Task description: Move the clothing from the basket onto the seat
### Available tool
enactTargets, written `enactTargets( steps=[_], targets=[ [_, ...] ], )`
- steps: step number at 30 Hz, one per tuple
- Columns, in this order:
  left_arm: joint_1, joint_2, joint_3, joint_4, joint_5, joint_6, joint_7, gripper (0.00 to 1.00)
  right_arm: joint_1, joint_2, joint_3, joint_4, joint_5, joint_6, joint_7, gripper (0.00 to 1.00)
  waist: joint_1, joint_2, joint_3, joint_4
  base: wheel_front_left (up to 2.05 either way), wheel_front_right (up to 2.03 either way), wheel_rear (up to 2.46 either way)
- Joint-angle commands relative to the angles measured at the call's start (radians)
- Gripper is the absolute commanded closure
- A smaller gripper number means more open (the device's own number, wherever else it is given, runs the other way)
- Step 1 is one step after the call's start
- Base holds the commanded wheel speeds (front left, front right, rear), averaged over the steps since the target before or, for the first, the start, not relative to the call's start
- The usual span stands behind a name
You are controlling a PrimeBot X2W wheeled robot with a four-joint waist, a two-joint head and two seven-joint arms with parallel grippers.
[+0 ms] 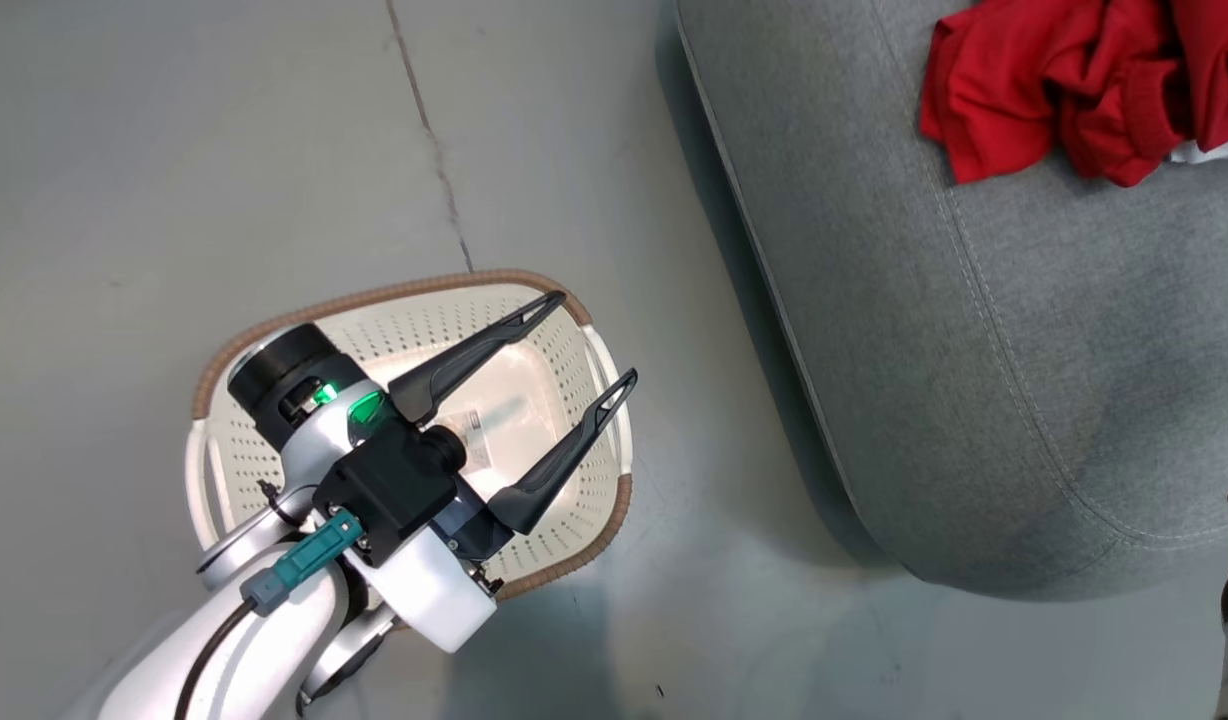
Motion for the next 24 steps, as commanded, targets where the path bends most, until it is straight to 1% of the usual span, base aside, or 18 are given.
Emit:
enactTargets(
  steps=[1, 4, 7, 8, 10, 14, 18, 24],
  targets=[
    [0.014, -0.001, 0.002, 0.008, -0.007, 0.009, -0.007, 0.0, 0.023, -0.002, 0.0, -0.016, -0.013, 0.002, -0.002, 0.0, 0.0, 0.0, -0.044, 0.022, 0.0, 0.0, 0.0],
    [0.033, -0.02, 0.006, 0.039, -0.024, 0.023, -0.03, 0.0, 0.086, 0.008, 0.011, -0.064, -0.032, 0.002, -0.002, 0.0, 0.0, 0.0, -0.089, 0.043, 0.0, 0.0, 0.0],
    [0.057, -0.036, 0.02, 0.067, -0.048, 0.046, -0.048, 0.0, 0.14, 0.019, 0.05, -0.124, -0.05, 0.002, -0.002, 0.0, 0.0, 0.0, -0.128, 0.068, 0.0, 0.0, 0.0],
    [0.072, -0.044, 0.034, 0.081, -0.064, 0.064, -0.058, 0.0, 0.175, 0.026, 0.091, -0.16, -0.053, 0.002, -0.002, 0.0, 0.0, 0.0, -0.152, 0.085, 0.0, 0.0, 0.0],
    [0.09, -0.05, 0.045, 0.098, -0.085, 0.073, -0.064, 0.0, 0.206, 0.028, 0.138, -0.195, -0.055, 0.002, -0.002, 0.0, 0.0, 0.0, -0.175, 0.104, 0.0, 0.0, 0.0],
    [0.117, -0.07, 0.064, 0.125, -0.124, 0.089, -0.081, 0.0, 0.27, 0.029, 0.226, -0.232, -0.017, 0.002, -0.002, 0.0, 0.0, 0.0, -0.219, 0.153, 0.0, 0.0, 0.0],
    [0.151, -0.083, 0.085, 0.151, -0.149, 0.114, -0.094, 0.0, 0.321, 0.027, 0.299, -0.254, -0.009, 0.002, -0.002, 0.0, 0.0, 0.0, -0.259, 0.197, 0.0, 0.0, 0.0],
    [0.208, -0.105, 0.141, 0.187, -0.191, 0.166, -0.116, 0.0, 0.394, 0.028, 0.375, -0.291, -0.009, 0.002, -0.002, 0.0, 0.0, 0.0, -0.324, 0.262, 0.0, 0.0, 0.0]
  ],
)
